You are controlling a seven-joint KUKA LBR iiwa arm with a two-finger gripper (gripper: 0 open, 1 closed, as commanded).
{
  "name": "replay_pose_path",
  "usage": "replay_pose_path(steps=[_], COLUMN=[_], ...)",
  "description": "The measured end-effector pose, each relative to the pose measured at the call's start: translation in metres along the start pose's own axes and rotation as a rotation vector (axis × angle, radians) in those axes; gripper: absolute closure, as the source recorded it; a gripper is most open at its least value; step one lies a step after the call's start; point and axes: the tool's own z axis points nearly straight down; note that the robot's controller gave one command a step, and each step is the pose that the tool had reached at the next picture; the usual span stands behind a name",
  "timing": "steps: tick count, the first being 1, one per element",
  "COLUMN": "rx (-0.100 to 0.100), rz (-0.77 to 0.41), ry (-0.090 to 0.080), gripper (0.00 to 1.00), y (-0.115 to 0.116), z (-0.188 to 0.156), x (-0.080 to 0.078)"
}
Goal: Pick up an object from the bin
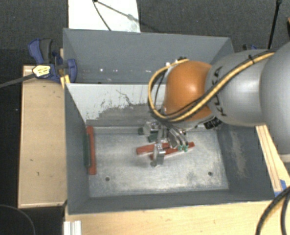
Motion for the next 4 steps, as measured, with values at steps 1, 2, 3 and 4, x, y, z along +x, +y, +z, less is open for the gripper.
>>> replay_pose_path(steps=[1,2,3,4], rx=[-0.002,-0.004,0.0,-0.002], rz=[0.235,0.235,-0.004,-0.003], ry=[-0.003,-0.003,-0.008,-0.006], gripper=[0.0,1.0,1.0,0.0], y=[-0.027,-0.026,-0.1,-0.098], z=[0.031,0.03,0.03,0.031], x=[-0.01,-0.01,0.027,0.027])
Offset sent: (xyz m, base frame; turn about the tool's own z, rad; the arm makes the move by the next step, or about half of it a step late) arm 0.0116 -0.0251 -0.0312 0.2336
